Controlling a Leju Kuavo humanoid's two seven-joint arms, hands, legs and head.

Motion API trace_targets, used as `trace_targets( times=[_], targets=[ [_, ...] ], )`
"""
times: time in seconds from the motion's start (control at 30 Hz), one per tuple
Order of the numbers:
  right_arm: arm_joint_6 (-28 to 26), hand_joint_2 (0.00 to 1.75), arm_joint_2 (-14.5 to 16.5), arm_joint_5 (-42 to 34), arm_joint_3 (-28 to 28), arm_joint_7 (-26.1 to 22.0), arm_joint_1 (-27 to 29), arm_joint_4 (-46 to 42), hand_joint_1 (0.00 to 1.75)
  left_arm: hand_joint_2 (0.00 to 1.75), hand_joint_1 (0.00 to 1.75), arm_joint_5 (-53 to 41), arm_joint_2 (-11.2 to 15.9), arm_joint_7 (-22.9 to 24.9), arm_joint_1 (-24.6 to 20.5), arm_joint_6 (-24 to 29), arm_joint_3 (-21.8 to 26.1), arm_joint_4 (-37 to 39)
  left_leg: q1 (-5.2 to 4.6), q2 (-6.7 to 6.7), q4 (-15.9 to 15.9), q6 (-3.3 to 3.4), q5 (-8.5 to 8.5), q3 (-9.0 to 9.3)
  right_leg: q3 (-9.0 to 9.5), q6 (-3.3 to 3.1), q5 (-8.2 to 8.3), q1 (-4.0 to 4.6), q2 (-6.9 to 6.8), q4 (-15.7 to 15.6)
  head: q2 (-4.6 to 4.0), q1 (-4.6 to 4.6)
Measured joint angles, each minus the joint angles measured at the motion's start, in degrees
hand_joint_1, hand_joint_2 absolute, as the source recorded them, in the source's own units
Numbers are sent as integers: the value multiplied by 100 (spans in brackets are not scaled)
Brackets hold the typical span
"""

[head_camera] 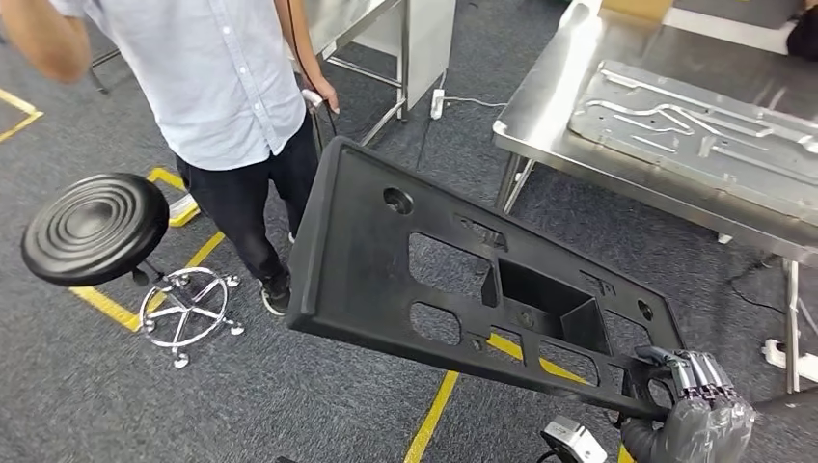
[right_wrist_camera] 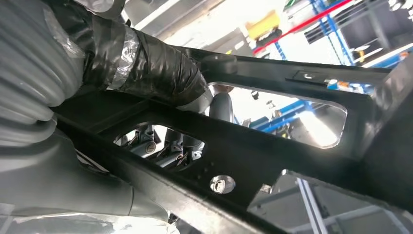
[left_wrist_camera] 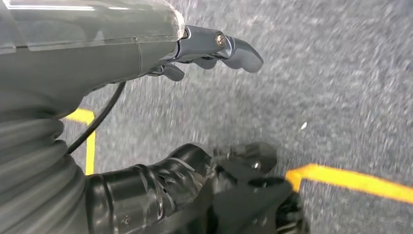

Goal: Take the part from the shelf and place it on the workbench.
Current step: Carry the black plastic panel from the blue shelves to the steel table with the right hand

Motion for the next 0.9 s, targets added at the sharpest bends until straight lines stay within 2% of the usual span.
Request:
trace_targets(
  times=[0.03, 0.07, 0.1, 0.13, 0.17, 0.2, 0.23, 0.27, 0.33, 0.37, 0.4, 0.47, 0.53, 0.6, 0.63, 0.67, 0.7, 0.73, 0.77, 0.83, 0.87, 0.9],
  targets=[
    [0, 175, 0, 0, 0, -1, -4, -2, 175, 175, 0, 3, 0, -5, -3, -7, 1, 0, 15, 93, -37, 33, 15, 21, -88, 26, -107, 13, -181, 183, 0, 6],
    [0, 175, 0, 1, 1, -4, -8, -3, 175, 175, 0, 4, 1, -11, -3, -16, 1, 0, 10, 190, -52, 53, 20, 35, -236, 51, -269, 19, -402, 488, 0, 12],
    [1, 175, -1, 1, 1, -8, -14, -2, 175, 175, 0, 4, 1, -18, 0, -22, 1, 0, 4, 282, -55, 66, 15, 38, -424, 75, -440, 19, -548, 855, 0, 16],
    [1, 175, -1, 1, 2, -11, -11, 2, 175, 175, 0, 4, 2, -25, 7, -28, 1, 0, -4, 377, -53, 67, 7, 37, -595, 92, -565, 16, -614, 1184, 0, 15],
    [1, 175, -1, 2, 2, -15, -3, 8, 175, 175, 0, 5, 3, -30, 11, -33, 2, 0, -9, 469, -51, 66, -1, 38, -701, 100, -606, 13, -646, 1384, 0, 16],
    [1, 175, -2, 1, 2, -15, 5, 14, 175, 175, 0, 5, 4, -35, 12, -33, 2, 0, -15, 556, -50, 65, -11, 40, -690, 95, -535, 15, -663, 1363, 0, 16],
    [1, 175, -3, 1, 2, -14, 10, 19, 175, 175, 0, 6, 4, -38, 11, -33, 3, 0, -22, 634, -49, 60, -18, 47, -556, 74, -380, 23, -692, 1121, 0, 16],
    [1, 175, -4, 1, 2, -14, 13, 21, 175, 175, 0, 7, 2, -41, 7, -33, 3, 0, -29, 702, -49, 52, -26, 59, -330, 36, -191, 41, -766, 727, 0, 16],
    [1, 175, -4, 2, 2, -13, 8, 17, 175, 175, 0, 7, -2, -52, 0, -41, 3, 0, -58, 807, -48, 14, -53, 88, 56, -63, 27, 106, -952, 20, 0, 13],
    [1, 175, -5, 2, 2, -13, 7, 15, 175, 175, 0, 9, -3, -59, -4, -46, 3, 0, -66, 849, -48, -13, -69, 103, 140, -107, 47, 136, -1004, -146, 0, 11],
    [1, 175, -7, 3, 2, -13, 9, 14, 175, 175, 0, 14, -3, -65, -10, -52, 3, 0, -72, 891, -53, -44, -85, 121, 148, -138, 27, 156, -996, -188, 0, 11],
    [1, 175, -10, 3, 2, -13, 25, 13, 175, 175, 0, 24, -3, -71, -23, -58, 3, 0, -66, 945, -53, -104, -120, 165, 167, -191, 49, 140, -886, -225, 0, 11],
    [-1, 175, -12, 4, 1, -13, 30, 12, 175, 175, 0, 27, -2, -78, -24, -62, 3, 0, -53, 785, 177, -156, -301, 102, 219, -250, 89, 93, -777, -290, 0, 2],
    [-1, 175, -14, 9, 1, -13, 27, 13, 175, 175, 0, 29, -1, -85, -13, -65, 3, 0, -30, 542, 820, -189, -671, -184, 241, -296, 102, 75, -676, -313, 0, -8],
    [0, 175, -14, 11, 1, -13, 27, 15, 175, 175, 0, 32, -1, -86, -5, -75, 4, 0, -21, 483, 1196, -202, -838, -368, 240, -310, 98, 80, -622, -308, 0, -11],
    [1, 175, -15, 18, 2, -13, 31, 16, 175, 175, 0, 35, 0, -90, 5, -92, 4, 0, -20, 459, 1460, -213, -910, -506, 242, -314, 92, 84, -555, -300, 0, -11],
    [1, 175, -16, 23, 2, -13, 34, 17, 175, 175, 0, 39, 3, -96, 13, -111, 5, 0, -20, 448, 1545, -221, -871, -567, 244, -314, 82, 86, -482, -287, 0, -12],
    [1, 175, -17, 28, 2, -13, 37, 19, 175, 175, 0, 42, 4, -105, 18, -129, 6, 0, -19, 440, 1401, -222, -712, -522, 250, -307, 69, 86, -404, -268, 0, -12],
    [1, 175, -19, 35, 2, -13, 39, 20, 175, 175, 0, 43, 6, -115, 19, -142, 7, 0, -17, 403, 1067, -215, -475, -389, 256, -293, 49, 84, -329, -242, 0, -11],
    [1, 175, -21, 39, 4, -13, 34, 21, 175, 175, 0, 45, 8, -134, 27, -151, 8, 0, 2, 133, 354, -182, -144, -90, 235, -251, 1, 80, -198, -164, 0, -9],
    [1, 175, -22, 42, 8, -13, 31, 21, 175, 175, 0, 46, 9, -142, 28, -155, 9, 0, 4, 10, 153, -167, -86, -8, 209, -221, -14, 69, -141, -130, 0, -8],
    [1, 175, -24, 43, 12, -12, 31, 23, 175, 175, 0, 48, 9, -149, 26, -157, 9, 0, -5, -72, 82, -146, -99, 23, 179, -184, -18, 55, -82, -113, 0, -8]
  ],
)
